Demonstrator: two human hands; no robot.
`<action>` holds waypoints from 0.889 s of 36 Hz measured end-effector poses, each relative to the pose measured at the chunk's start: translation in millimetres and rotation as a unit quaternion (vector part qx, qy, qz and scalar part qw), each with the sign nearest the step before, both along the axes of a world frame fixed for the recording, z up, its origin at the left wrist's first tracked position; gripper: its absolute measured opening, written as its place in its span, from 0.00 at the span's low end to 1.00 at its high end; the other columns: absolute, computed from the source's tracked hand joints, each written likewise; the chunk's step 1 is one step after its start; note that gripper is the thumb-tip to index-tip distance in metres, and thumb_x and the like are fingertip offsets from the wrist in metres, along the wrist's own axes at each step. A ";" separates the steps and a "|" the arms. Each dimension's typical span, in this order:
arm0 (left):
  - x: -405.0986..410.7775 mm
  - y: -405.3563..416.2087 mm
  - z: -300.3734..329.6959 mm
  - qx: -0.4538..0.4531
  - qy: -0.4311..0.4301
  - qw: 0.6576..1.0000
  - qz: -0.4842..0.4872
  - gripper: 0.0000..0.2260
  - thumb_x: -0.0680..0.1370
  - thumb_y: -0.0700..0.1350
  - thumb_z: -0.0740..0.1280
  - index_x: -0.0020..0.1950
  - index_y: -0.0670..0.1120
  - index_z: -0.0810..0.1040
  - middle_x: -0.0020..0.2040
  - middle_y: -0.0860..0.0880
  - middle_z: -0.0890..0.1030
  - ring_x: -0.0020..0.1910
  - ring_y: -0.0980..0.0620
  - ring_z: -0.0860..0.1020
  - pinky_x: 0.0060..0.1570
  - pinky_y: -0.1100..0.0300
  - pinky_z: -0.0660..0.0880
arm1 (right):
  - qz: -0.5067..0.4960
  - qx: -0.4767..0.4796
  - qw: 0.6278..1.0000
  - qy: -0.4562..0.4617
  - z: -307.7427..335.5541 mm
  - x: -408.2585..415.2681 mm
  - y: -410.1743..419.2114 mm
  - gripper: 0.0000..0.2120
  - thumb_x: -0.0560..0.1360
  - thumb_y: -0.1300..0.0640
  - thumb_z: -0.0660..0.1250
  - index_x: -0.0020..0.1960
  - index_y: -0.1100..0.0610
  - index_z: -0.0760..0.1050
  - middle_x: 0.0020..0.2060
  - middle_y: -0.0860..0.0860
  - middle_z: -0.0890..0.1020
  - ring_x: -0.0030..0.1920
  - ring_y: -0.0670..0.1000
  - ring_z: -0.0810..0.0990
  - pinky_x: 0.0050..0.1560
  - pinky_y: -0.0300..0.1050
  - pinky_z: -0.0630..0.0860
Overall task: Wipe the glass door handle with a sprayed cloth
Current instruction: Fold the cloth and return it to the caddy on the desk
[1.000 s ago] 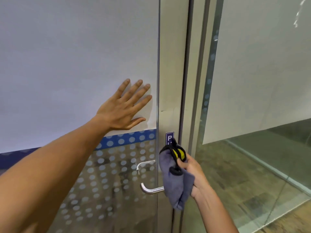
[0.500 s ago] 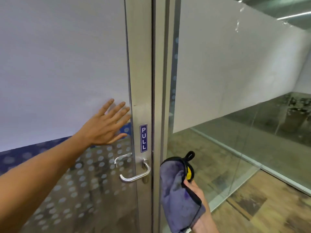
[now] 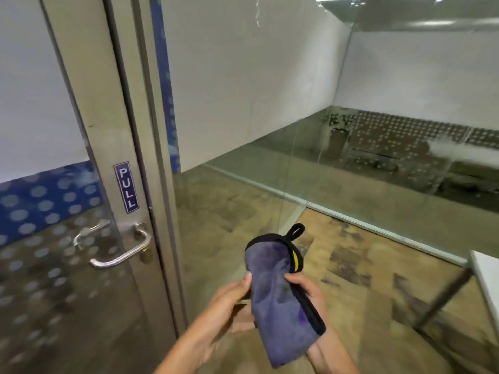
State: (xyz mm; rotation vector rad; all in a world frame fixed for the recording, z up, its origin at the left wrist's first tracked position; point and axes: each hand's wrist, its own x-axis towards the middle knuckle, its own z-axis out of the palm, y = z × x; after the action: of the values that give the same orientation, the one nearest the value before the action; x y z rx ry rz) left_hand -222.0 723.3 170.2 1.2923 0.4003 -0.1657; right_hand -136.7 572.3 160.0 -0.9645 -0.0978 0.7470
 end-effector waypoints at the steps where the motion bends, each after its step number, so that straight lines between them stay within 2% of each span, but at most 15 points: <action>1: 2.8 -12.4 -3.3 -0.031 -0.007 0.999 -0.014 0.20 0.75 0.57 0.69 0.60 0.45 0.83 0.54 0.46 0.87 0.49 0.51 0.85 0.49 0.51 0.81 | -0.018 0.013 1.000 0.007 3.6 -1.3 -6.2 0.06 0.62 0.58 0.73 0.34 0.60 0.86 0.36 0.60 0.86 0.34 0.58 0.87 0.35 0.52 0.85; 3: 9.5 -36.7 -9.3 -0.049 -0.023 0.998 -0.040 0.20 0.75 0.50 0.74 0.63 0.43 0.81 0.56 0.44 0.86 0.51 0.48 0.86 0.45 0.52 0.83 | -0.034 0.049 0.998 0.031 2.2 4.2 -26.0 0.05 0.62 0.62 0.74 0.36 0.62 0.86 0.36 0.60 0.86 0.35 0.57 0.87 0.35 0.51 0.85; 5: 16.6 -60.5 -14.8 -0.032 -0.042 0.997 -0.060 0.24 0.71 0.49 0.75 0.65 0.44 0.79 0.57 0.43 0.86 0.52 0.48 0.86 0.42 0.54 0.82 | -0.065 0.078 0.993 0.067 1.0 11.7 -50.9 0.08 0.59 0.65 0.77 0.39 0.65 0.85 0.36 0.61 0.86 0.35 0.56 0.86 0.35 0.47 0.84; 7: 25.2 -83.6 -19.8 0.000 -0.049 0.996 -0.072 0.28 0.66 0.51 0.79 0.63 0.42 0.80 0.56 0.43 0.86 0.51 0.48 0.86 0.42 0.57 0.80 | -0.075 0.057 0.995 0.037 -0.2 13.2 -74.7 0.19 0.58 0.62 0.81 0.47 0.67 0.84 0.42 0.63 0.85 0.42 0.59 0.86 0.45 0.50 0.83; 8: 30.2 -94.3 -23.3 0.014 -0.050 0.996 -0.071 0.29 0.64 0.52 0.81 0.61 0.42 0.81 0.55 0.42 0.87 0.51 0.47 0.86 0.43 0.57 0.79 | -0.075 0.042 0.996 0.019 0.0 13.2 -88.6 0.24 0.61 0.61 0.81 0.54 0.68 0.82 0.47 0.65 0.85 0.47 0.60 0.85 0.52 0.52 0.81; 9: 34.9 -106.3 -25.8 0.024 -0.051 0.996 -0.068 0.30 0.63 0.52 0.81 0.61 0.42 0.82 0.55 0.42 0.87 0.51 0.47 0.86 0.44 0.57 0.79 | -0.084 0.025 0.996 0.002 -1.6 13.4 -104.6 0.25 0.65 0.60 0.79 0.58 0.70 0.79 0.50 0.66 0.84 0.50 0.62 0.84 0.56 0.55 0.78; 11: 44.8 -130.5 -29.1 0.035 -0.058 0.995 -0.068 0.28 0.65 0.51 0.80 0.61 0.41 0.81 0.55 0.42 0.87 0.54 0.45 0.86 0.48 0.54 0.81 | -0.095 -0.014 0.995 -0.017 -7.4 17.9 -137.6 0.18 0.72 0.62 0.73 0.59 0.70 0.78 0.52 0.67 0.83 0.51 0.62 0.84 0.58 0.56 0.77; 13: 53.8 -157.2 -27.8 0.044 -0.071 0.994 -0.072 0.25 0.68 0.49 0.77 0.62 0.41 0.81 0.55 0.43 0.87 0.56 0.44 0.85 0.53 0.53 0.81 | -0.105 -0.050 0.993 -0.027 -10.1 23.8 -171.5 0.14 0.73 0.62 0.71 0.57 0.68 0.80 0.53 0.67 0.83 0.52 0.63 0.84 0.58 0.57 0.79; 17: 71.6 -214.7 -25.4 0.054 -0.079 0.992 -0.083 0.24 0.70 0.48 0.76 0.63 0.41 0.80 0.56 0.44 0.87 0.57 0.46 0.85 0.58 0.52 0.81 | -0.086 -0.095 0.989 -0.067 -18.9 35.8 -234.0 0.25 0.70 0.64 0.76 0.65 0.65 0.74 0.60 0.64 0.82 0.62 0.63 0.80 0.68 0.61 0.72; 20: 84.1 -258.1 -27.5 0.062 -0.069 0.990 -0.102 0.25 0.70 0.47 0.77 0.65 0.41 0.79 0.56 0.46 0.87 0.56 0.48 0.85 0.53 0.58 0.82 | -0.102 -0.136 0.982 -0.083 -24.5 46.7 -278.3 0.28 0.67 0.63 0.79 0.65 0.64 0.75 0.58 0.62 0.83 0.61 0.61 0.81 0.67 0.61 0.73; 23: 98.3 -300.0 -30.6 0.032 -0.053 0.989 -0.133 0.17 0.77 0.39 0.73 0.66 0.42 0.78 0.57 0.45 0.87 0.57 0.48 0.85 0.49 0.62 0.81 | -0.117 -0.159 0.976 -0.092 -28.5 56.5 -324.3 0.25 0.69 0.64 0.78 0.63 0.65 0.76 0.57 0.62 0.84 0.59 0.61 0.82 0.65 0.61 0.75; 26: 112.4 -339.1 -30.4 -0.022 -0.035 0.987 -0.153 0.20 0.75 0.36 0.72 0.68 0.41 0.77 0.59 0.42 0.85 0.59 0.43 0.84 0.51 0.59 0.82 | -0.146 -0.164 0.972 -0.088 -34.0 63.3 -367.4 0.24 0.69 0.65 0.77 0.62 0.65 0.77 0.56 0.62 0.84 0.57 0.61 0.83 0.60 0.58 0.79; 29: 124.9 -374.8 -33.2 -0.043 -0.026 0.984 -0.169 0.29 0.68 0.36 0.72 0.69 0.42 0.74 0.60 0.41 0.85 0.60 0.42 0.83 0.52 0.56 0.82 | -0.183 -0.181 0.962 -0.088 -38.3 67.4 -410.4 0.19 0.67 0.68 0.76 0.57 0.64 0.78 0.50 0.59 0.86 0.50 0.56 0.86 0.47 0.47 0.82; 32: 138.4 -407.0 -38.2 -0.036 -0.018 0.981 -0.188 0.28 0.72 0.29 0.72 0.70 0.44 0.71 0.60 0.41 0.85 0.59 0.41 0.84 0.55 0.51 0.82 | -0.196 -0.196 0.955 -0.109 -36.4 65.9 -449.6 0.18 0.70 0.69 0.74 0.59 0.60 0.78 0.52 0.55 0.87 0.53 0.55 0.86 0.48 0.46 0.81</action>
State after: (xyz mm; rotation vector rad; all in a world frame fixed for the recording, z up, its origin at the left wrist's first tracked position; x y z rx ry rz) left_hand -83.6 316.2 132.0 1.2882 0.1147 -0.4704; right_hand -70.9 122.6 123.6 -1.3947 0.0536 0.2928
